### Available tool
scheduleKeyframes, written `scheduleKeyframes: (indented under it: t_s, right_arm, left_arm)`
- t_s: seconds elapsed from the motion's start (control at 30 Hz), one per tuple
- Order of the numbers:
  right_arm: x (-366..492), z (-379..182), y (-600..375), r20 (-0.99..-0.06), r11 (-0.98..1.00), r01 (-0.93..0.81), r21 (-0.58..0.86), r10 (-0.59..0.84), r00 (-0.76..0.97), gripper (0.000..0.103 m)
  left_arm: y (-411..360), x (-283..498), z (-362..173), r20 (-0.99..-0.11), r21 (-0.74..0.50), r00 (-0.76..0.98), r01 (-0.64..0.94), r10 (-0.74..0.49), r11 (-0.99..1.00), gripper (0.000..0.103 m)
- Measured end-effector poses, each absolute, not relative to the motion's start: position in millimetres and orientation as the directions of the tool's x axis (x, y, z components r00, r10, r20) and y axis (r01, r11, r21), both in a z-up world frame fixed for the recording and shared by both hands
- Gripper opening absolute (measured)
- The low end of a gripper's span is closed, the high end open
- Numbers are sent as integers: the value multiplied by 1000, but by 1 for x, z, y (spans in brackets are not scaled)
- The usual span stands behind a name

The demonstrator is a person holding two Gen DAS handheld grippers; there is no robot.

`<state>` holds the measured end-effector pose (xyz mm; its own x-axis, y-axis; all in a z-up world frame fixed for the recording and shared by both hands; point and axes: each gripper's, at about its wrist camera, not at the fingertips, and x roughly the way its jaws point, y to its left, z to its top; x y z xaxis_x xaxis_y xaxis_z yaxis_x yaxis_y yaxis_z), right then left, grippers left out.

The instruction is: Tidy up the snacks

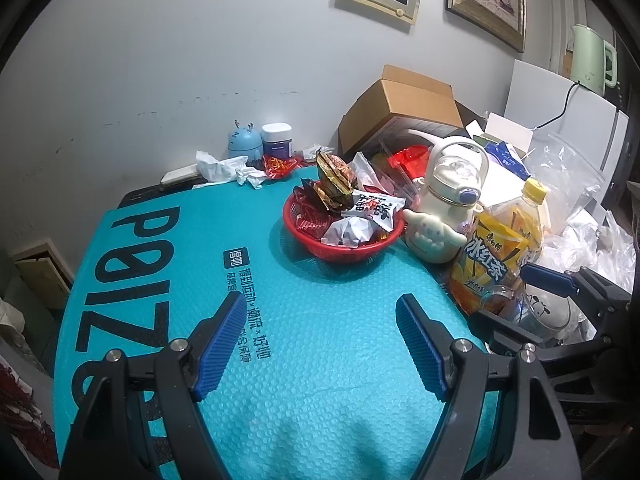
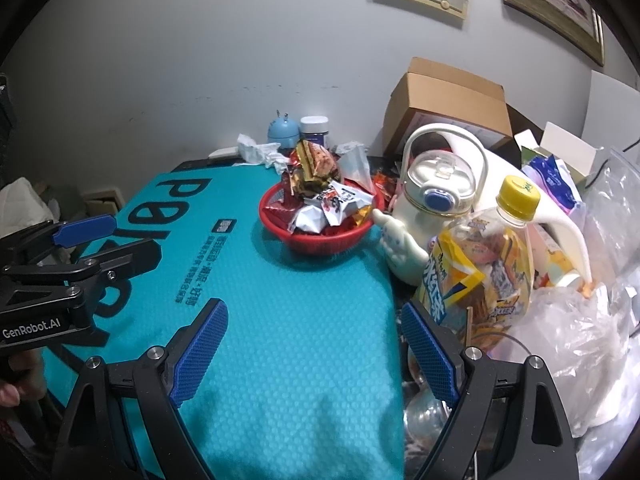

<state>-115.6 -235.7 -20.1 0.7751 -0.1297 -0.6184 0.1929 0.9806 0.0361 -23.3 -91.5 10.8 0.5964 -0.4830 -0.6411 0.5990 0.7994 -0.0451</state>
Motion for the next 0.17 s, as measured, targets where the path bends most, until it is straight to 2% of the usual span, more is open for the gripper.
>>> scheduleKeyframes:
  t_s: [0.17]
  right_arm:
    - [-114, -25, -234, -629, 982, 181, 47, -112, 769, 89]
  left_arm:
    - [-89, -22, 8, -647, -56, 591, 594, -482, 803, 77]
